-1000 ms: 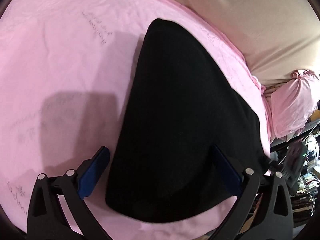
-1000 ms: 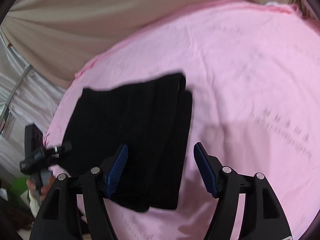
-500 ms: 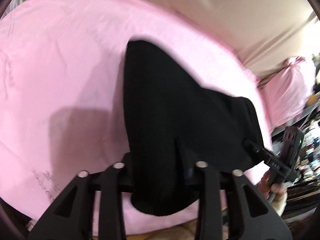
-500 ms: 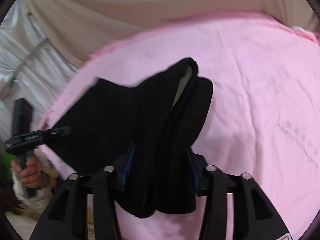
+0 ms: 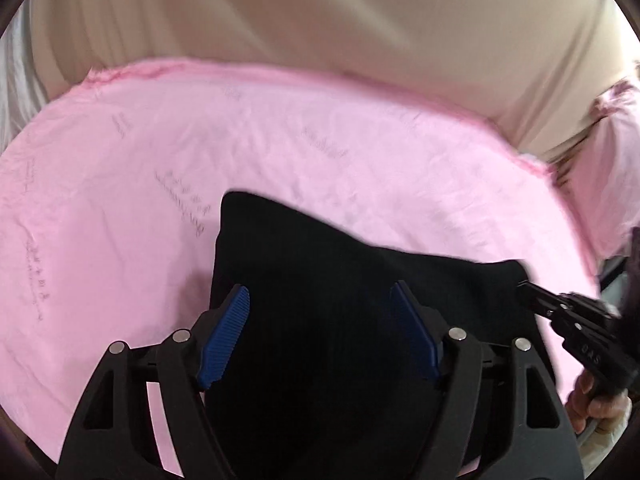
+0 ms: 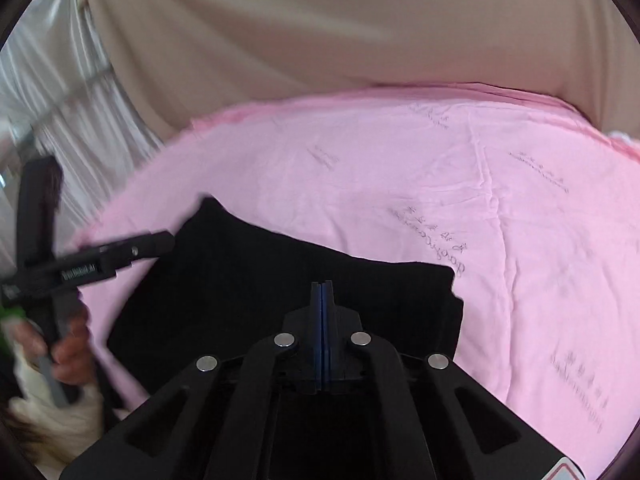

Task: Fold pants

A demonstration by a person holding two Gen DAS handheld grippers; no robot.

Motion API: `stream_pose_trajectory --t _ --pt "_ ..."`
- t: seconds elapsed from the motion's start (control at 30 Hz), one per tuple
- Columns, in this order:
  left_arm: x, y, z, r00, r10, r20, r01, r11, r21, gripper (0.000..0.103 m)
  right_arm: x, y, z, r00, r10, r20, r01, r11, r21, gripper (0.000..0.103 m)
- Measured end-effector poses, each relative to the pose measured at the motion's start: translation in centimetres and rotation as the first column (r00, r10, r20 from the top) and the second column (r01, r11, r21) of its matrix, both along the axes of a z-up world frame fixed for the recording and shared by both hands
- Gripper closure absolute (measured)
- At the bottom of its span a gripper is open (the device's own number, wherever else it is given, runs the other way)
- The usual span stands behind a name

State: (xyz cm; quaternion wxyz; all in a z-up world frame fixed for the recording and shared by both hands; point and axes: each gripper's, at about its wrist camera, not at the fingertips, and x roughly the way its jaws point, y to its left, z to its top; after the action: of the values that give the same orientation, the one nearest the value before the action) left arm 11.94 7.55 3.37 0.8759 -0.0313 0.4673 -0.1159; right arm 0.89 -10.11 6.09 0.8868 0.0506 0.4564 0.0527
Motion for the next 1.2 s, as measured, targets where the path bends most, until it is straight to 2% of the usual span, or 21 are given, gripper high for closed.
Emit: stream_pose_trajectory --t 0.03,0.1,0.17,0.23,0.33,0.4,0.43,0.47,0.57,0.67,0.77,0.9,1.03,1.13,1.2 --pt "0.7 0.0 -1.2 1.000 0.019 -0.025 -0.018 0.999 0.030 0.031 1.1 -1.6 -1.5 0.998 -0.061 -0.022 0.062 0.998 0.012 0.103" --pt "1.8 0.3 -3.0 0.998 0.034 -0.048 -0.033 0.999 0.024 0.029 1.3 -3.2 -1.5 0.992 -0.120 -0.038 0.124 0.987 0.107 0.103" --pt "1.3 -0.3 -2.6 1.000 0.027 -0.009 -0.027 0.997 0.075 0.027 0.3 -2.1 0.4 0.993 -0.114 -0.005 0.114 0.989 0.093 0.103" --pt "1.2 -0.2 -2.7 0.999 0.044 0.008 -0.045 0.992 0.117 0.018 -1.6 -1.5 1.5 0.997 -0.073 0.029 0.069 0.991 0.117 0.100" --pt "1.3 1.0 -3.0 0.998 0.055 -0.008 -0.054 0.995 0.088 0.016 -1.2 -1.6 -1.4 0.998 -0.051 -0.022 0.052 0.996 0.077 0.103" --pt "1.0 1.5 -2.3 0.998 0.054 -0.014 -0.053 0.996 0.067 0.017 -1.5 -2.4 -0.6 0.996 -0.086 -0.033 0.090 0.982 0.166 0.103" --pt "0.5 1.9 -1.8 0.998 0.054 -0.010 -0.053 0.997 0.061 0.018 -2.3 -2.8 0.4 0.994 -0.102 -0.027 0.105 0.980 0.171 0.103" --pt "-0.4 2.4 -1.1 0.999 0.050 -0.002 -0.050 0.997 0.056 0.018 -3.5 -3.0 1.6 0.993 -0.116 0.007 0.114 0.981 0.158 0.090" --pt "-2.5 3.2 0.2 0.999 0.039 0.006 -0.039 0.996 0.082 0.014 -6.4 -3.7 2.7 0.991 -0.132 0.031 0.126 0.982 0.144 0.067" --pt "-4.5 3.8 -0.2 0.999 0.042 -0.018 -0.039 0.990 0.133 0.014 -8.6 -5.5 1.9 0.987 -0.161 -0.007 0.160 0.976 0.148 0.066" --pt "-5.5 4.2 -0.3 0.999 0.046 -0.024 -0.043 0.990 0.133 0.013 -10.1 -5.7 1.0 0.983 -0.180 -0.045 0.185 0.968 0.168 0.058" --pt "-6.3 4.8 -0.5 0.998 0.050 -0.030 -0.045 0.990 0.134 0.013 -11.0 -5.3 -0.1 0.981 -0.188 -0.052 0.195 0.964 0.183 0.058" --pt "-6.8 5.2 -0.3 0.998 0.051 -0.037 -0.046 0.991 0.126 0.013 -11.4 -4.5 0.2 0.981 -0.192 -0.039 0.196 0.966 0.167 0.057" --pt "-7.7 5.4 0.0 0.998 0.023 -0.054 -0.018 0.995 0.096 0.013 -11.8 -3.6 0.8 0.984 -0.177 -0.023 0.178 0.969 0.172 0.053" --pt "-8.6 5.6 0.0 0.996 -0.041 -0.084 0.042 0.999 0.014 0.013 -12.2 -3.2 0.8 0.985 -0.173 -0.020 0.174 0.972 0.158 0.040"
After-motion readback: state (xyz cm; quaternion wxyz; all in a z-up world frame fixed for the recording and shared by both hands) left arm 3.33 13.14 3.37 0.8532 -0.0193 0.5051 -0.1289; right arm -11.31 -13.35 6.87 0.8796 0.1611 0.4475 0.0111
